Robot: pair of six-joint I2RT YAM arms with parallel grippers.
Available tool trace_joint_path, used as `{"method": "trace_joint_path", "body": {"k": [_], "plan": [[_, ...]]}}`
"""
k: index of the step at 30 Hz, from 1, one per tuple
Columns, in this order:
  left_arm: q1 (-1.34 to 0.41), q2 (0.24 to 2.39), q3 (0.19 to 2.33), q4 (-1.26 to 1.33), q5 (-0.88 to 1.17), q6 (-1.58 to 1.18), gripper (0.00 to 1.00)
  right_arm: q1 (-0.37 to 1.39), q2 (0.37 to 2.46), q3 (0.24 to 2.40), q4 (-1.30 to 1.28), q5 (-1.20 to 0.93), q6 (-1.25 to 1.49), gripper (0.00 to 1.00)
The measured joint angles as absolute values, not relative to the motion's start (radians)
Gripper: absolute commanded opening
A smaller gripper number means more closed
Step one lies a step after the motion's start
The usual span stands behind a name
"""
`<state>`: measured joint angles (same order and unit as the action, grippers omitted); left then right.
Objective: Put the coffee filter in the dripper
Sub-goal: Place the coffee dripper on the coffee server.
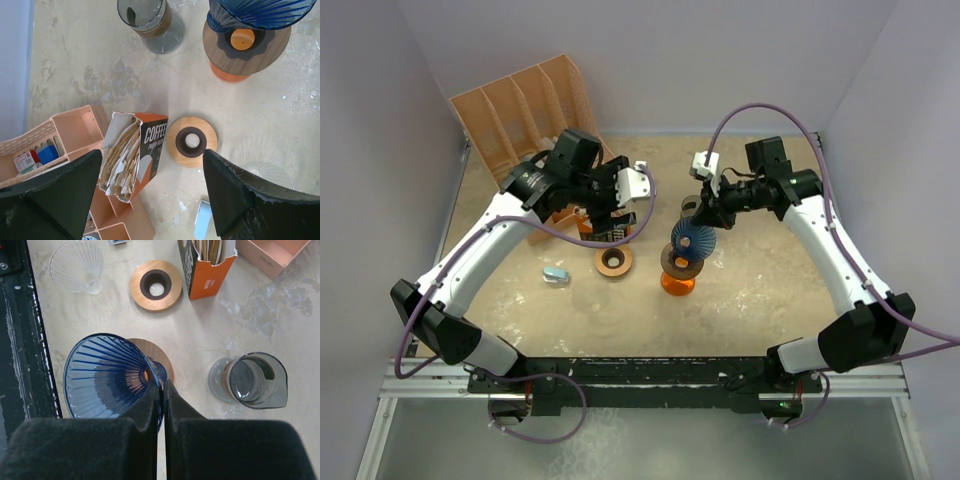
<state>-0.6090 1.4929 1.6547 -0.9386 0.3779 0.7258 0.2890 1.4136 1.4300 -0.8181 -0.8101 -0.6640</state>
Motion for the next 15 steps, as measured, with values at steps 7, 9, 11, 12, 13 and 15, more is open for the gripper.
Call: {"method": "trace_joint_path", "body": {"k": [7,9,11,12,13,15], "plan": [[-0.628,1.493,1.655,-0.941,0.369,0.747,0.78,0.318,1.42,1.429,-0.818,-0.761,-0.657,0.0],[-0.631,1.493,1.655,-0.942,0.363,0.754,0.78,0.329,1.42,1.421,-0.818,-0.748,-0.657,0.0],[-0.632,1.494,1.655,-0.942,0.361,0.759,0.78,0.341,1.42,1.409,-0.821,-0.742,-0.657,0.0],[-0.635,1.494,1.655,-0.942,0.36,0.763,0.78,0.348,1.42,1.402,-0.821,-0.738,-0.657,0.0],[-0.636,1.495,1.654,-0.942,0.358,0.765,0.78,0.356,1.42,1.397,-0.824,-0.731,-0.658,0.0],[-0.636,1.496,1.654,-0.942,0.357,0.771,0.77,0.37,1.42,1.388,-0.826,-0.723,-0.658,0.0]]}}
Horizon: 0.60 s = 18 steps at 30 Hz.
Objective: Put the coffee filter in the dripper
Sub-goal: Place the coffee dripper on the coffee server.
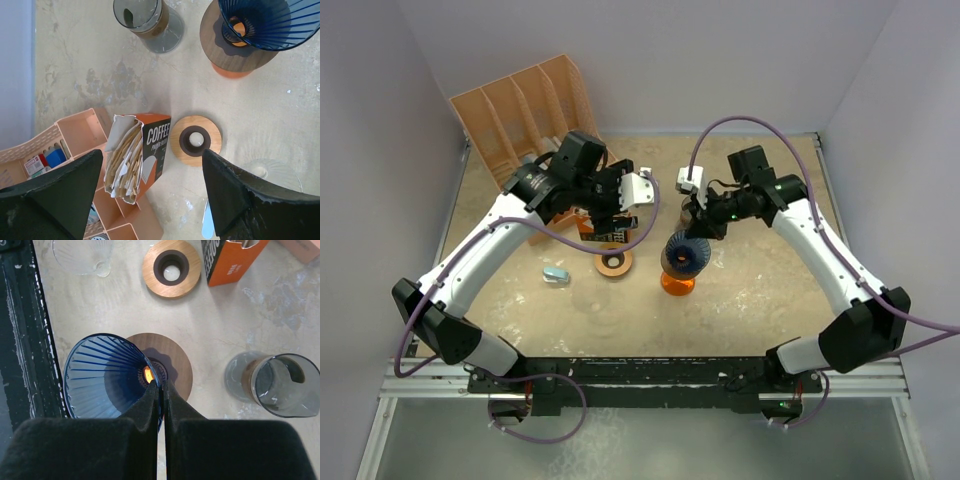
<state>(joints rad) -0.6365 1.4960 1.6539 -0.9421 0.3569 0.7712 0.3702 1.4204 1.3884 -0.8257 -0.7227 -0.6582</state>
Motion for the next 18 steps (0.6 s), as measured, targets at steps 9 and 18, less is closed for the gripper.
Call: {"method": "trace_joint_path", "body": {"k": [9,18], "plan": [[-0.642,1.498,1.645,-0.944,0.354,0.786,0.74,0.395,1.422,1.376,-0.826,-0.697,-0.658,0.0],[-0.697,1.498,1.584,-0.96,0.335,0.82,0.69,0.392,1.486,1.384,-0.812,-0.694,-0.622,0.0]]}}
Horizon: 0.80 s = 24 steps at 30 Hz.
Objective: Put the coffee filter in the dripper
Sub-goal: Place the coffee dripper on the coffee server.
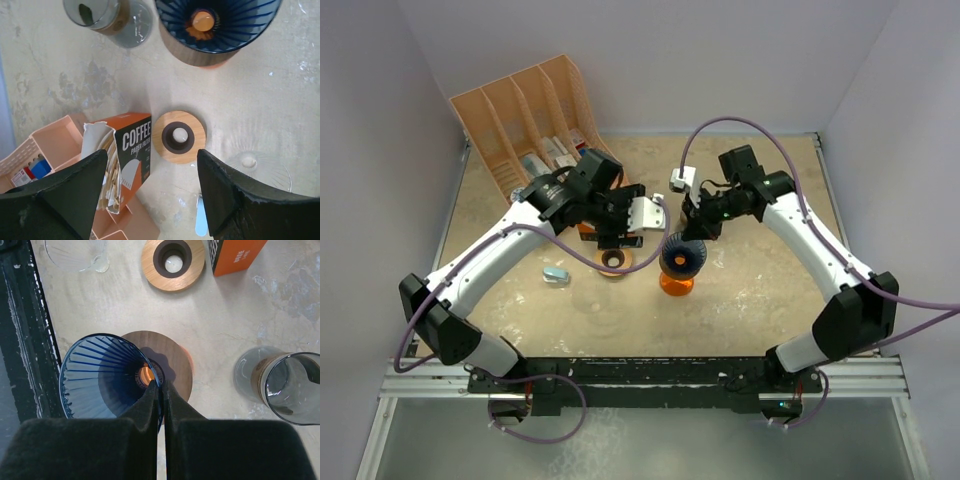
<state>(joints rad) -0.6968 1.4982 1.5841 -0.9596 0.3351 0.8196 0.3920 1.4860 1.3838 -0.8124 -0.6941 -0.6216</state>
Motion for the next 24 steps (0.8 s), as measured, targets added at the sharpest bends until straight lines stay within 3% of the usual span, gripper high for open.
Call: {"method": "trace_joint_path", "body": {"k": [12,24], "plan": [[-0.895,1.526,1.587,-0.995,0.268,0.859,0.64,0.393,1.557,1.446,-0.829,-0.673,-0.554,0.07],[-1.026,1.648,1.636,-1.011,0.208,0.883,0.47,0.394,1.581,1.468,-0.833,-0.664,-0.529,0.09]]}}
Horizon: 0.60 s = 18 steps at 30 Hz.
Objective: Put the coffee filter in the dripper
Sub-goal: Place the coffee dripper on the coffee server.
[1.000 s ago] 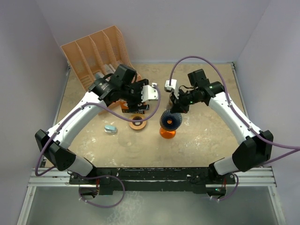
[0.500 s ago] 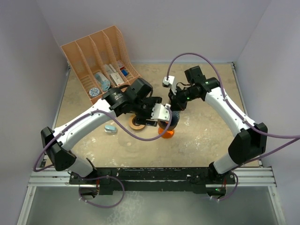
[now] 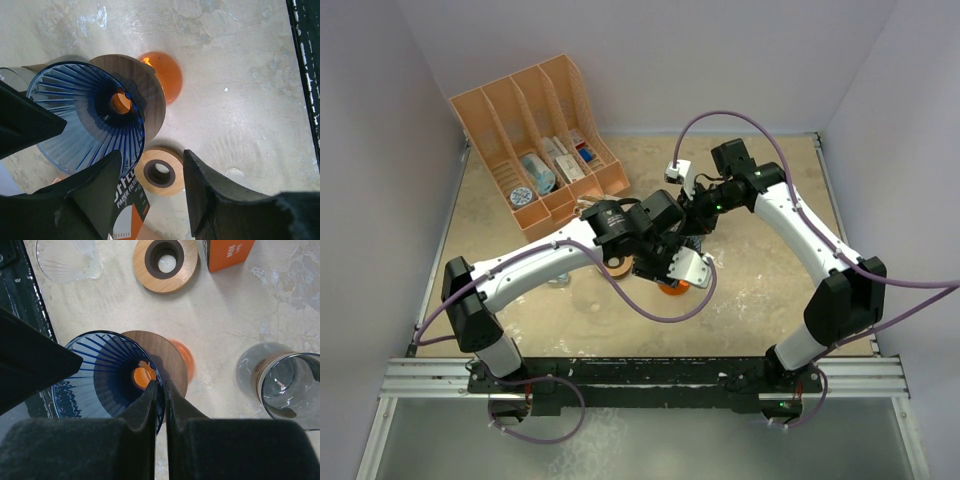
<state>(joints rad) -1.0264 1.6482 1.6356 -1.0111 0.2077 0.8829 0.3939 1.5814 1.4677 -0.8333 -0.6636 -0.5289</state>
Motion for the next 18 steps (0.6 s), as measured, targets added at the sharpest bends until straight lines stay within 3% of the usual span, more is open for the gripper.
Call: {"method": "trace_joint_path", "body": {"k": [18], "plan": [[-1.028,1.707,1.653,-0.972,0.175,0.875,0.07,0.395,1.581,1.467,-0.831,-0.661,-0.533,0.01]]}}
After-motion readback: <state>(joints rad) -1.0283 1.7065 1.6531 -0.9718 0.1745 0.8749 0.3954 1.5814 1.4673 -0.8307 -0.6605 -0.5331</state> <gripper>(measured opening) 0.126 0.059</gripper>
